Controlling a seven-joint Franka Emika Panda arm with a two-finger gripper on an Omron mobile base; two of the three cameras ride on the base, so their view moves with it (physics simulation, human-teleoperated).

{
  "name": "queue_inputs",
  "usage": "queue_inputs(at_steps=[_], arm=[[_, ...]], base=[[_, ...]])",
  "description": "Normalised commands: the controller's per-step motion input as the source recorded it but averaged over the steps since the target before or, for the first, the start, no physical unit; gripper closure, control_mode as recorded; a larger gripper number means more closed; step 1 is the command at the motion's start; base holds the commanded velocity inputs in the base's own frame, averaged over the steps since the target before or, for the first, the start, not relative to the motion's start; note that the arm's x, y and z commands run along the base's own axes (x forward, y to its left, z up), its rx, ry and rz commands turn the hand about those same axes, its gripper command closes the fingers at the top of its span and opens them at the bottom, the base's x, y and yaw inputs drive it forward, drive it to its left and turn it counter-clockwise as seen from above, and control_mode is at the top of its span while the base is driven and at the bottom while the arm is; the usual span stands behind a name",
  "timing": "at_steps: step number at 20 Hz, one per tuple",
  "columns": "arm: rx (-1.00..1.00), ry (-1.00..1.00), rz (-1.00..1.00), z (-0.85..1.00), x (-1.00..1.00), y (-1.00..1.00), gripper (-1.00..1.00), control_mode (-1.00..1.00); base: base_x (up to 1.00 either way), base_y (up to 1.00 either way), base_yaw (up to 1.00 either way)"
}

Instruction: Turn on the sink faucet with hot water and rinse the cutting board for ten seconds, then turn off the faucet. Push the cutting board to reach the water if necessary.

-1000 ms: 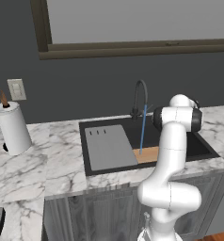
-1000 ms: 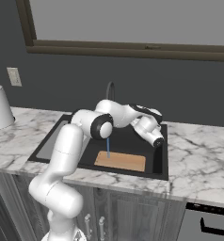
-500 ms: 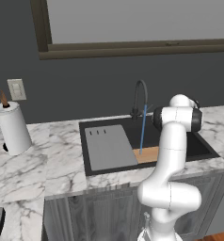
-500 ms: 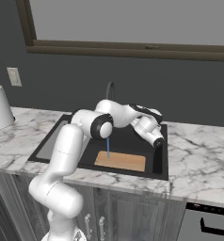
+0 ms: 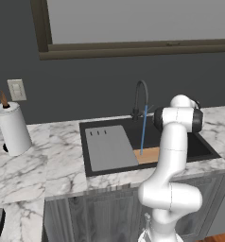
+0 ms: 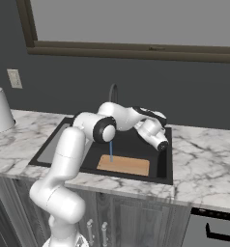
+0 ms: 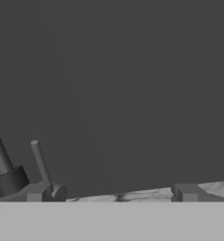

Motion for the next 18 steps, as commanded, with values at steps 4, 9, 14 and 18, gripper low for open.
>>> queue_inputs(at_steps=[4,9,14,18], arm=[[0.0,0.0,0.0,0.0,0.0,0.0,-1.0,-1.0],[0.0,0.0,0.0,0.0,0.0,0.0,-1.0,-1.0],[0.0,0.0,0.0,0.0,0.0,0.0,-1.0,-1.0],[0.0,0.0,0.0,0.0,0.0,0.0,-1.0,-1.0]], base=[[0.0,0.0,0.0],[0.0,0.0,0.0],[0.0,0.0,0.0],[0.0,0.0,0.0]])
